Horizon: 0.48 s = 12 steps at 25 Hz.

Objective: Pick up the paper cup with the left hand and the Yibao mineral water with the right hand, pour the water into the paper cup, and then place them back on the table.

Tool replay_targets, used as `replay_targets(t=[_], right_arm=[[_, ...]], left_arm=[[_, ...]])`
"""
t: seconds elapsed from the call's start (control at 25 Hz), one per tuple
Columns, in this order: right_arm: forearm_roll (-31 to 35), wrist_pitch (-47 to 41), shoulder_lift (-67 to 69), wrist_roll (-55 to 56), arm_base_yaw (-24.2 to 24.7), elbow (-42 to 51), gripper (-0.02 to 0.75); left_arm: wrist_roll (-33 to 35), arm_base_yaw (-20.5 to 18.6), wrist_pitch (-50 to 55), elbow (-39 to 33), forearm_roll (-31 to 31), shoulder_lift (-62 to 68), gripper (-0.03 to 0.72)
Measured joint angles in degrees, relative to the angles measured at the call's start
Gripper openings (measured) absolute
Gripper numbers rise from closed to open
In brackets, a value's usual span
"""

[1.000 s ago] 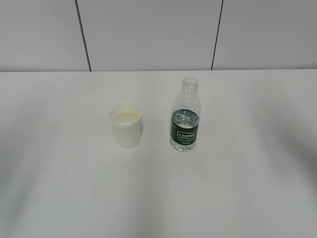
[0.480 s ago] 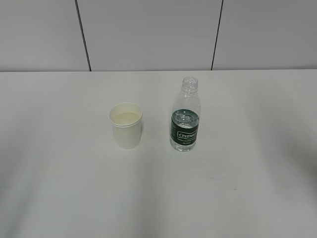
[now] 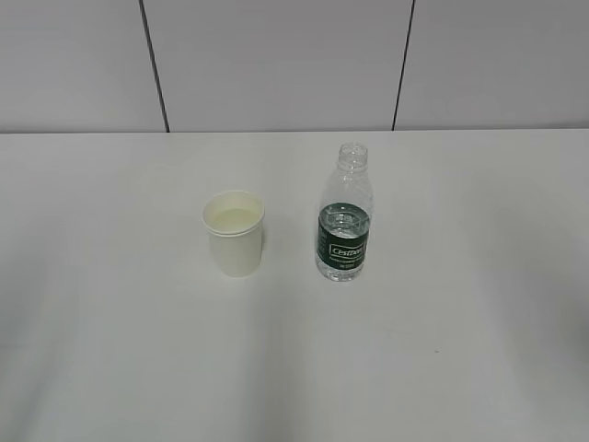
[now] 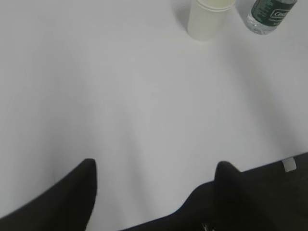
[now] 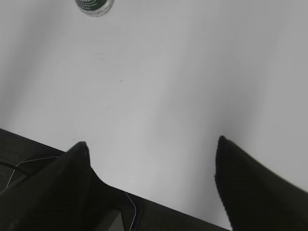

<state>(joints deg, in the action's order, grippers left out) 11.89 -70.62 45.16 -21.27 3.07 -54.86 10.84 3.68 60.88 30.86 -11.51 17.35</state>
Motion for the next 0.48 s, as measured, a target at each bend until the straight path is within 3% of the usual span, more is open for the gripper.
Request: replay_targets(t=[0.48], right_arm=[[0.2, -1.5, -13.9, 0.3, 0.0, 2.8, 0.592]], left_arm=[[-3.0, 0.0, 2.5, -1.2, 2.4, -6.4, 0.465]])
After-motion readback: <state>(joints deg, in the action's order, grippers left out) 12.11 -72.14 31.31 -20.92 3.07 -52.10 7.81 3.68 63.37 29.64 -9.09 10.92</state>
